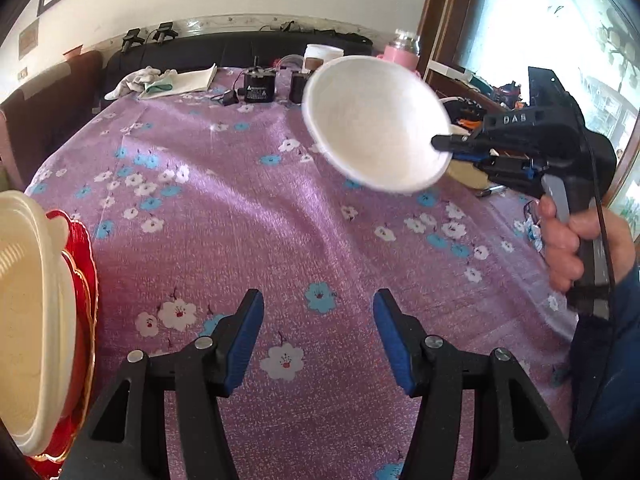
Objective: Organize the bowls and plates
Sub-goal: 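Grasp the rim of the white plastic bowl with the right tool and lift, then carry the white plastic bowl with the right tool toward the red plate stack, then lower the white plastic bowl onto the stack and open the right tool, then move the right tool to the beige ribbed bowl and grasp its rim, then lift the beige ribbed bowl with the right tool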
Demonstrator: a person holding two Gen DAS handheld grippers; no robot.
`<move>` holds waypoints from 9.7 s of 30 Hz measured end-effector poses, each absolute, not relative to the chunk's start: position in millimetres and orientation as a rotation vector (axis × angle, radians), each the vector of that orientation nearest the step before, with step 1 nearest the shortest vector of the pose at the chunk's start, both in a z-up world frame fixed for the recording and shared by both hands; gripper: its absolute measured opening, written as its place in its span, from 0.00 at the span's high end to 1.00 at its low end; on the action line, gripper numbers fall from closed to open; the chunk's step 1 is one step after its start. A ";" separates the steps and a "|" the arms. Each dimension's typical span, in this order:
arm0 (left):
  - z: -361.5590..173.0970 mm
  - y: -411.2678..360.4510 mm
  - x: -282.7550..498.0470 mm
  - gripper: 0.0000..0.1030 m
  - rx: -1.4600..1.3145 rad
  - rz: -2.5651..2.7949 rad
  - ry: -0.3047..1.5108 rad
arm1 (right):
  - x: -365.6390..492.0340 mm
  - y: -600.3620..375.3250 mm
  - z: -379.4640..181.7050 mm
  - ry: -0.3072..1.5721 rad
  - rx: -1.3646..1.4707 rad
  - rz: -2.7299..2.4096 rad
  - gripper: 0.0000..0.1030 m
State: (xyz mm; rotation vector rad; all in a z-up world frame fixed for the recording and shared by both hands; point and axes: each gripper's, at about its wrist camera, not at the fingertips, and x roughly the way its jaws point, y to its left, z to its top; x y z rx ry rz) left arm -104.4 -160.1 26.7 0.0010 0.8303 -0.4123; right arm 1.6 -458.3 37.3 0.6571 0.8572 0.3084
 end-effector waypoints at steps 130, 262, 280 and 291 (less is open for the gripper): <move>106.8 -53.7 -147.9 0.65 -0.087 -0.165 0.590 | -82.9 -293.5 106.2 0.738 0.359 0.626 0.88; 6.5 -270.8 -66.9 0.36 0.087 -0.630 0.876 | -41.6 -614.9 42.8 0.703 0.756 -0.116 0.75; 28.4 -239.5 -69.3 0.35 0.003 -0.585 0.813 | -23.5 -573.5 36.2 0.749 0.718 0.169 0.89; 48.1 -191.8 -59.2 0.28 -0.080 -0.486 0.787 | -21.9 -474.4 50.2 0.813 0.346 0.330 0.77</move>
